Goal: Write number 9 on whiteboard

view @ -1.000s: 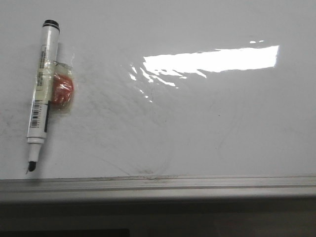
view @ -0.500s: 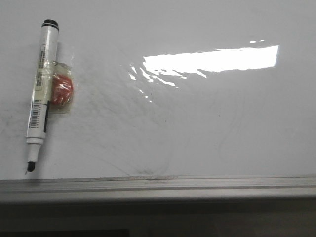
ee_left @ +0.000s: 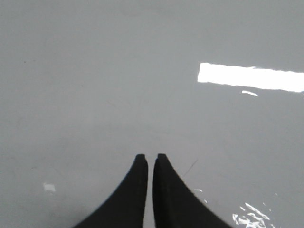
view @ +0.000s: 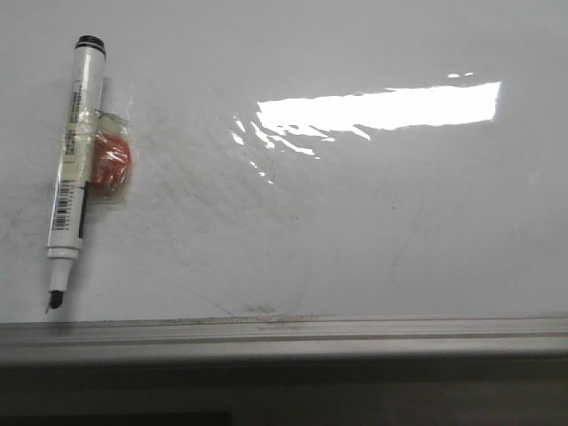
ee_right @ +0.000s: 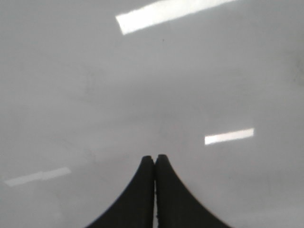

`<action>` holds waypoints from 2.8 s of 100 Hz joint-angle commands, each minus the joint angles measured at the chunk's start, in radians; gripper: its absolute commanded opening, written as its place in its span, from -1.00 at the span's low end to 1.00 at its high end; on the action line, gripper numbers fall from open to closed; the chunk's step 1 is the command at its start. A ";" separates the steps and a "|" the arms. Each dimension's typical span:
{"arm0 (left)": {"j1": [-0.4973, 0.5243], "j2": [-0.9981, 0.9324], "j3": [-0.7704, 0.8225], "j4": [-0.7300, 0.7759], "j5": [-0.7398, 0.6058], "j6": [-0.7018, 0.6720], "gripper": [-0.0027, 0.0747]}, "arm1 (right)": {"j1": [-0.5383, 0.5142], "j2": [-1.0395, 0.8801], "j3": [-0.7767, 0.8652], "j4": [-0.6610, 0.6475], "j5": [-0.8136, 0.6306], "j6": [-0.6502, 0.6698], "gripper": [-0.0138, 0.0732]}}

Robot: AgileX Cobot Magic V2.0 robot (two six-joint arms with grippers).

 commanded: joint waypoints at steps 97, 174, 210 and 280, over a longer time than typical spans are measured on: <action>-0.850 0.362 -0.030 -0.118 -0.316 0.009 0.17 | 0.000 0.065 -0.035 0.004 -0.063 -0.003 -0.83; -1.049 0.797 -0.030 -0.245 -0.629 0.000 -0.53 | 0.219 0.065 -0.035 0.002 -0.055 -0.010 -0.83; -1.049 0.816 -0.032 -0.136 -0.623 0.000 -0.98 | 0.489 0.211 -0.166 0.006 0.102 -0.117 -0.82; -1.076 0.816 -0.108 0.434 -0.585 0.000 -0.98 | 0.978 0.752 -0.649 0.054 0.136 -0.212 0.11</action>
